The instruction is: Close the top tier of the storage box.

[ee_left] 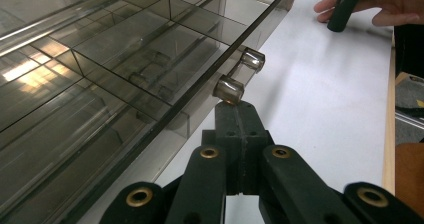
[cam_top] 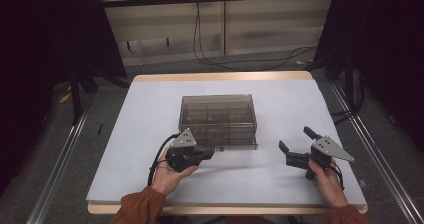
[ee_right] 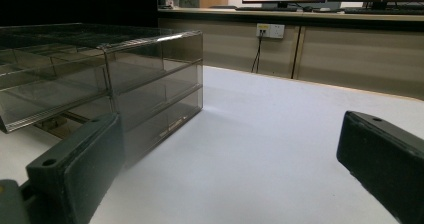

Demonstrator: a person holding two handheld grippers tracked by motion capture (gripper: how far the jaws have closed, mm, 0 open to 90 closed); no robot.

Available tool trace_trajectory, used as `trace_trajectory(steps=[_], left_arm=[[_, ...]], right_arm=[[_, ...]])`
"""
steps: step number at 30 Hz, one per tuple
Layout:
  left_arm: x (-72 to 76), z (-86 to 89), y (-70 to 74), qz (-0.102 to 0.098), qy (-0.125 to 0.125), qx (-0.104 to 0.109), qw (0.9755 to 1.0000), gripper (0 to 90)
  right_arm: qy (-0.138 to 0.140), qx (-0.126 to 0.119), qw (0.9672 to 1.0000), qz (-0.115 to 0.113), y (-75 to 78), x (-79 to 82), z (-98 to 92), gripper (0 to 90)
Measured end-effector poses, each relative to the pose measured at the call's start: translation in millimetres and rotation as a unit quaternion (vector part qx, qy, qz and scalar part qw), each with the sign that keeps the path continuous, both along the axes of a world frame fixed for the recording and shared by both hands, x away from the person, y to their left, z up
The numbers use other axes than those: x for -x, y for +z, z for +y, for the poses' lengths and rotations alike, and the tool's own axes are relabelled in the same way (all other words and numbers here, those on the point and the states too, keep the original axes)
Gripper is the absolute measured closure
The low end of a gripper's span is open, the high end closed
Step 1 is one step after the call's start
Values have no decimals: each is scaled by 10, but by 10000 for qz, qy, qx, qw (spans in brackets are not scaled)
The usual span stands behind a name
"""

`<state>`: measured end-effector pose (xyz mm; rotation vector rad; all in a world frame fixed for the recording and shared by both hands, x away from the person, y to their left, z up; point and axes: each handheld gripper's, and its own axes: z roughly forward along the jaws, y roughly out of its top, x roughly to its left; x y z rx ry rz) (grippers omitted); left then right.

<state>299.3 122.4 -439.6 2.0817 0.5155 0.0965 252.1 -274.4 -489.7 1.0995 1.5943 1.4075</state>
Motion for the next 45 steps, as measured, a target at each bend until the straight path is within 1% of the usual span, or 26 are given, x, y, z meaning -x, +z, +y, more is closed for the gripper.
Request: trace_trajectory(steps=[1,2,9,15,16,17,19,20,21,22,30,32,36,38,45], left_arm=[[-9,8,4,-24,-32,-64,10000,900],[-11,14,4,-7,-4,-72,10000,900],[-39,7,-6,-9,3,-24,10000,900],[-76,7,-12,-2,33,-74,10000,900],[-85,4,-18,38,68,-30,10000,900],[-85,4,-18,38,68,-30,10000,900],[-94,1,-13,19,50,-66,10000,900],[-96,-6,-14,8,67,-46,10000,900],[-102,-7,-10,-2,49,-87,9999,900],[-110,-23,-13,22,71,-47,10000,900],[-142,-29,-10,2,52,-67,10000,900],[-143,-33,-13,13,79,-27,10000,900],[-165,-29,-10,-12,51,-83,10000,900],[-167,-31,-7,7,111,-107,9999,900],[-181,-12,-5,-22,99,-34,9999,900]], right_arm=[[0,0,10000,0,0,0,0,0],[-3,-4,10000,13,1,2,2,0],[-3,-2,10000,13,1,3,2,0],[-2,-3,10000,13,1,3,2,0],[-6,-9,10000,15,1,3,2,0],[-6,-7,10000,12,1,3,2,0],[-17,2,10000,21,2,5,2,0],[-16,0,10000,26,2,6,4,0],[-1,-7,10000,11,1,2,2,0],[-2,0,10000,1,0,0,0,0],[-1,-8,10000,11,1,2,2,0],[-4,-8,10000,15,1,3,3,0],[-1,-8,10000,12,1,2,2,0],[0,-3,10000,8,1,1,1,0],[0,-10,10000,8,0,2,1,0]])
